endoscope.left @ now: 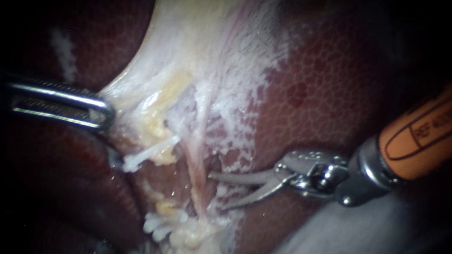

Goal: Go back from the cut left tube

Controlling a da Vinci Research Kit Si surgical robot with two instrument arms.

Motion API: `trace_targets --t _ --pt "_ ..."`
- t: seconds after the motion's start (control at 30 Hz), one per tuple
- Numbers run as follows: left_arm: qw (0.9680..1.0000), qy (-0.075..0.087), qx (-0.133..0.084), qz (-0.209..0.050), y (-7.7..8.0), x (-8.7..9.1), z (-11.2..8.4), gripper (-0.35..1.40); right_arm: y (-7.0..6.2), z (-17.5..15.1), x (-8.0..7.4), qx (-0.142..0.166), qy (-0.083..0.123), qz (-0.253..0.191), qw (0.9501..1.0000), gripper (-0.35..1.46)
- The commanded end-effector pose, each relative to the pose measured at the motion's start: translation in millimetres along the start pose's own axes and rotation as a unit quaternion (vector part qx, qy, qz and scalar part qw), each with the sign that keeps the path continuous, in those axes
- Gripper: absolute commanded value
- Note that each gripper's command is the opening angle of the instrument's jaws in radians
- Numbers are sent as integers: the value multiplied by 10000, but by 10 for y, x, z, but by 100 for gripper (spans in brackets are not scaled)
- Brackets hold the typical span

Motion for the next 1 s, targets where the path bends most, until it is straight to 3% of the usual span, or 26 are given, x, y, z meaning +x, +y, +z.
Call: trace_targets --t 0.03,0.13,0.27,0.4,0.67,0.8,1.0 --pt "10000 0 3 1 1 0 0 -35 0 -3 1 -171 26 -239 9996 125" --pt "10000 1 3 5 2 1 0 -35 1 -11 4 -519 37 -753 9958 131" --pt "10000 1 2 6 3 2 1 -35 0 -19 5 -932 -27 -1421 9855 136" --pt "10000 1 2 6 3 2 1 -35 -3 -28 6 -1353 -135 -1892 9725 140" --pt "10000 1 3 7 4 2 1 -35 -14 -41 19 -1894 -401 -2582 9465 143" --pt "10000 1 3 6 4 2 1 -35 -20 -45 25 -1976 -445 -2651 9427 143" --pt "10000 1 2 6 4 2 1 -35 -24 -49 29 -2029 -428 -2670 9411 143"
